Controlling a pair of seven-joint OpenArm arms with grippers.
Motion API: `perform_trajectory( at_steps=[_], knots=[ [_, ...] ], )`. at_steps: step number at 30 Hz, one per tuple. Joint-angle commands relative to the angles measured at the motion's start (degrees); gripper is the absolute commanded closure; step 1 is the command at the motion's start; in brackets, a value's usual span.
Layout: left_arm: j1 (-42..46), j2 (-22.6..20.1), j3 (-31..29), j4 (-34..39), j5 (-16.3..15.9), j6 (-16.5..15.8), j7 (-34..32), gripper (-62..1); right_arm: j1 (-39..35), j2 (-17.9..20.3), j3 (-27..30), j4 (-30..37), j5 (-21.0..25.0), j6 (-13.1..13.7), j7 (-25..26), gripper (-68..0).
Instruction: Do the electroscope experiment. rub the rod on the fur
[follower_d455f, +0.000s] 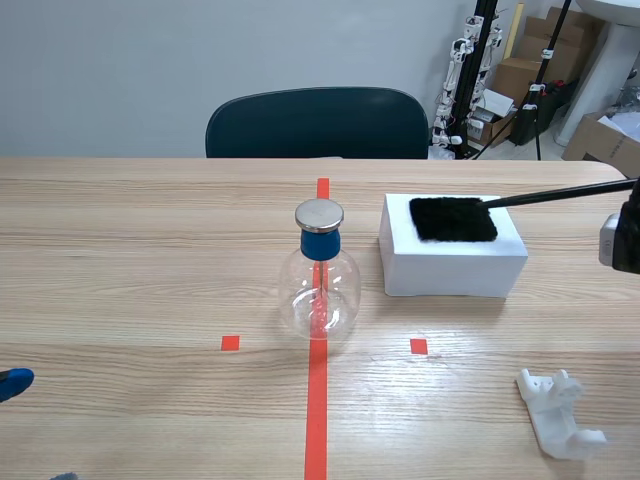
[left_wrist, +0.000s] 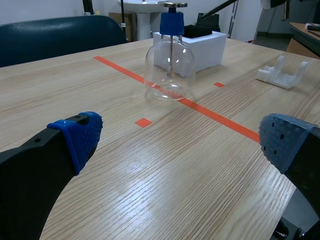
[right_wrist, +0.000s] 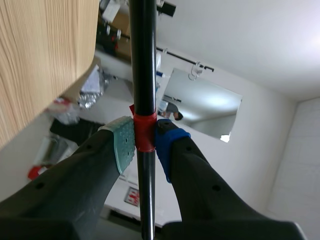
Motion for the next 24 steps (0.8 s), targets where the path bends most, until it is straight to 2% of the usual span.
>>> perform_trajectory(
  at_steps=[1,6,8,12,15,18,21,24],
  knots=[
    [0.1,-0.5,-0.1,0.9,-0.6,-0.1,-2.6,-62.3,-2.4,1.2,4.8,3.5,1.0,-1.7,1.1,-3.7],
    [0.1,-0.5,-0.1,0.9,-0.6,-0.1,-2.6,-62.3,-15.0,1.6,17.3,12.2,4.2,-7.6,6.2,-3.7],
    [0.1,-0.5,-0.1,0.9,-0.6,-0.1,-2.6,-62.3,-20.3,1.4,22.2,16.3,5.5,-9.0,7.8,-3.7],
    [0.1,-0.5,-0.1,0.9,-0.6,-0.1,-2.6,-62.3,-30.0,-2.3,31.8,24.4,5.6,-9.6,11.3,-3.7],
    [0.1,-0.5,-0.1,0.9,-0.6,-0.1,-2.6,-62.3,-36.7,-6.9,37.2,29.8,2.7,-9.6,14.5,-3.7],
    [0.1,-0.5,-0.1,0.9,-0.6,-0.1,-2.6,-62.3,-43.2,-11.3,40.0,34.8,-0.2,-9.9,17.0,-3.7],
    [0.1,-0.5,-0.1,0.9,-0.6,-0.1,-2.6,-62.3,-48.8,-14.4,40.2,38.3,-1.6,-12.1,18.9,-3.7],
    [0.1,-0.5,-0.1,0.9,-0.6,-0.1,-2.6,-62.3,-53.5,-17.6,39.9,40.4,-1.5,-12.2,23.5,-3.7]
  ],
)
